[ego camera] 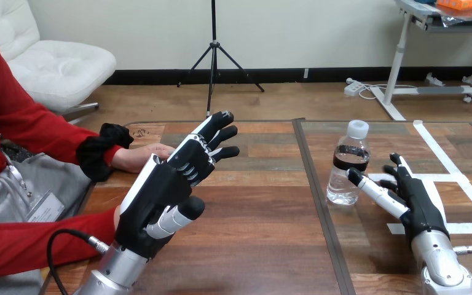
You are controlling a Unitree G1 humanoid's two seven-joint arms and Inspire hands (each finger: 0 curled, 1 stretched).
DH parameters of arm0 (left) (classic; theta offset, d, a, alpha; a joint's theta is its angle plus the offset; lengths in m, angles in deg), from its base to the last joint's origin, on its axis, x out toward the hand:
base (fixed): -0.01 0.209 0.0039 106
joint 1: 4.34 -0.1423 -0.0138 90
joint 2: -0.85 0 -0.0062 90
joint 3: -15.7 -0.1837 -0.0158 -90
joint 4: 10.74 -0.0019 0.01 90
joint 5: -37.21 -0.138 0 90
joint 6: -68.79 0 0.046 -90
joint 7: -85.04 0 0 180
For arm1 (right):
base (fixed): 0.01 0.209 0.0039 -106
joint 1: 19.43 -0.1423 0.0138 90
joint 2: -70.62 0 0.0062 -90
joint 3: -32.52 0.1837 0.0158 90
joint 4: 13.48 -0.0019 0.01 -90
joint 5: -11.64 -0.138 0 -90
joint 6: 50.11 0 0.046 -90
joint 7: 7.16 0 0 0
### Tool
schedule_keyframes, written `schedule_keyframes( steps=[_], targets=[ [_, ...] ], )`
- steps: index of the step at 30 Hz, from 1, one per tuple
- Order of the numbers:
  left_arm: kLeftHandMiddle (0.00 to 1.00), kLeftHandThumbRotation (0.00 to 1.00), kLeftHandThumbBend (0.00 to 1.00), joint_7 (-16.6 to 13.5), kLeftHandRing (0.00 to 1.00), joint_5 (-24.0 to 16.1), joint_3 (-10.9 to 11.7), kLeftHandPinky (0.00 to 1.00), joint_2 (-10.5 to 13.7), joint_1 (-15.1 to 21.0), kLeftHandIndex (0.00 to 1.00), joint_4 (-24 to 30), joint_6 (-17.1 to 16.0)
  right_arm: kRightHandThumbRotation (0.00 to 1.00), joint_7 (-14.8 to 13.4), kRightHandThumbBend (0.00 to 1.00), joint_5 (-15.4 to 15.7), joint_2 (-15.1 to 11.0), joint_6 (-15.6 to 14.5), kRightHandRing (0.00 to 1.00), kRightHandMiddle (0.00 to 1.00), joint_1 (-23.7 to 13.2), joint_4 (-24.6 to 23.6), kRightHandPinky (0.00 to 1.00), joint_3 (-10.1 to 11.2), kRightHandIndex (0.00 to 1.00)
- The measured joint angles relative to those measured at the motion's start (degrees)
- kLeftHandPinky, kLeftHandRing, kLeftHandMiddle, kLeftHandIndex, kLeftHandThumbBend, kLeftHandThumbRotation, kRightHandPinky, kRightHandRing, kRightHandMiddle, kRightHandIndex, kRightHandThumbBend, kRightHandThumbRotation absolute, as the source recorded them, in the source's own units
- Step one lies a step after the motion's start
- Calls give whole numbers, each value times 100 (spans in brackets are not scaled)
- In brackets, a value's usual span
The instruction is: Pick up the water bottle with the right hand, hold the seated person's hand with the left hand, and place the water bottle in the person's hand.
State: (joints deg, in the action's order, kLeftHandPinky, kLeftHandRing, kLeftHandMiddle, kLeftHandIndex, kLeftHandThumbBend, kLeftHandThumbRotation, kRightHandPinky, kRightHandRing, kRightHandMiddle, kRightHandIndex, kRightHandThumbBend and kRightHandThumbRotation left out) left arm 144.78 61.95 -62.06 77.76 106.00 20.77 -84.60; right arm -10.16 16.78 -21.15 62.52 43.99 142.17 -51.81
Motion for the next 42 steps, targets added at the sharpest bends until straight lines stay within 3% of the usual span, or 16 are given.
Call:
schedule_keyframes(
  steps=[16, 42],
  targets=[
    [96, 76, 100, 103, 94, 162, 5, 86, 70, -2, 93, 11, 30, 61, -7, 100, 3, -1, 178, 100, 100, -28, 242, 97, -7, 100],
    [96, 75, 100, 277, 94, 203, 12, 86, 83, -32, 93, 91, 77, 59, -98, 100, 51, 4, 182, 100, 100, -252, 560, 99, -51, 100]
  ],
)
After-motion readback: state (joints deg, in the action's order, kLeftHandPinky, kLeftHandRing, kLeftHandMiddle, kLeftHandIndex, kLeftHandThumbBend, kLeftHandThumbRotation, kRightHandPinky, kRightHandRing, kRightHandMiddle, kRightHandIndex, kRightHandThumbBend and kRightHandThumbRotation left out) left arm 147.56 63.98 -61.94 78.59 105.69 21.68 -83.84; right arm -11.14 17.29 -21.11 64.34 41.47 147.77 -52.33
